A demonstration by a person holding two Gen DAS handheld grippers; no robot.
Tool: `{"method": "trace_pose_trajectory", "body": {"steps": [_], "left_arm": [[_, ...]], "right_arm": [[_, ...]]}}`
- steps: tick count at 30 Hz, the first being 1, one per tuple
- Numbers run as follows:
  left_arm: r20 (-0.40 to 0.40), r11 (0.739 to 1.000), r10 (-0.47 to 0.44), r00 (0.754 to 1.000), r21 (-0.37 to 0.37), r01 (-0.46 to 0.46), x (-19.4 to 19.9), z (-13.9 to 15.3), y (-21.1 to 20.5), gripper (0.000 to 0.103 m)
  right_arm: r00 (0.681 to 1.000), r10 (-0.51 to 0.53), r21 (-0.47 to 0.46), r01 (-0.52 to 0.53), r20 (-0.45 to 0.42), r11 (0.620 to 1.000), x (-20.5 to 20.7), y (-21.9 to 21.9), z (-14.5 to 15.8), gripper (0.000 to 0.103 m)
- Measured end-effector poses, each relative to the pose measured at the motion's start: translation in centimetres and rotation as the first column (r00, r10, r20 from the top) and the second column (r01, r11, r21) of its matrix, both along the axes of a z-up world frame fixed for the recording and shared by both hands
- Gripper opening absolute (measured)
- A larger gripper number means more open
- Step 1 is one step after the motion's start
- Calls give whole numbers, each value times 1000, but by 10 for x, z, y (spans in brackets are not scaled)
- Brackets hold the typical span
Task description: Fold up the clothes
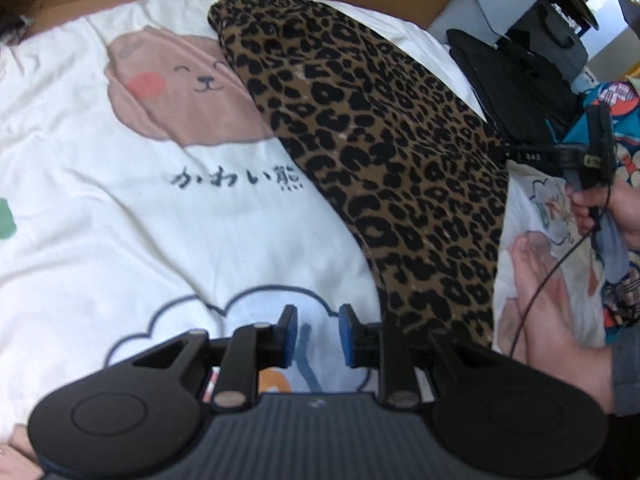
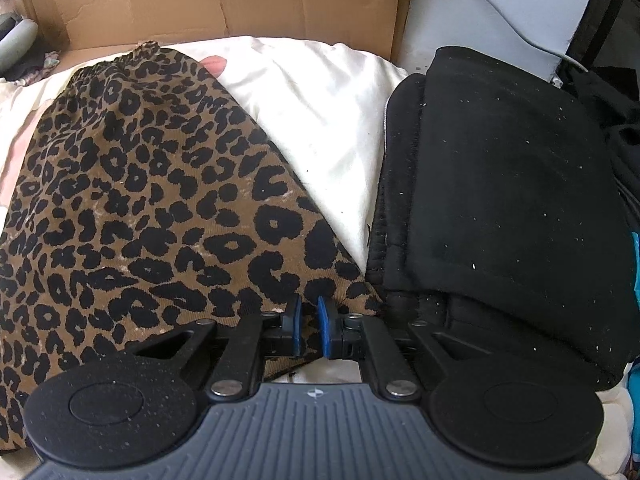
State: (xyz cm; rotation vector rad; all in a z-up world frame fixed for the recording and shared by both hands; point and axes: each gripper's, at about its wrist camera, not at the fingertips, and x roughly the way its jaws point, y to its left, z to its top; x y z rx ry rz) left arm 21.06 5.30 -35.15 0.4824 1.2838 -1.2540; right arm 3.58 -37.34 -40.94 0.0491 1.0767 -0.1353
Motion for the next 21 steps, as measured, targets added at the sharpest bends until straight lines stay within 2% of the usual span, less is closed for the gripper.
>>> {"method": "trace_pose_trajectory", "body": {"steps": [4, 6, 9, 17, 21], "left_arm": [[-50, 999, 30, 998, -12, -30, 1, -1, -5, 26], [-110, 998, 61, 992, -26, -64, 3, -2, -8, 28], [-162, 997, 60, 985, -33, -66, -1, -7, -18, 31], [-265, 996, 85, 961, 23, -82, -11, -39, -30, 32], [-298, 996, 85, 951, 35, -78, -16, -45, -25, 32]], "right_arm": [[1000, 1, -8, -1, -4, 1000, 2, 2, -1, 13], [1000, 5, -17, -5, -4, 1000, 3, 3, -1, 13], [1000, 11, -27, -11, -5, 1000, 3, 5, -2, 13], [1000, 16, -35, -16, -5, 999, 3, 7, -2, 13], [1000, 19, -37, -19, -2, 999, 2, 7, -3, 13]]}}
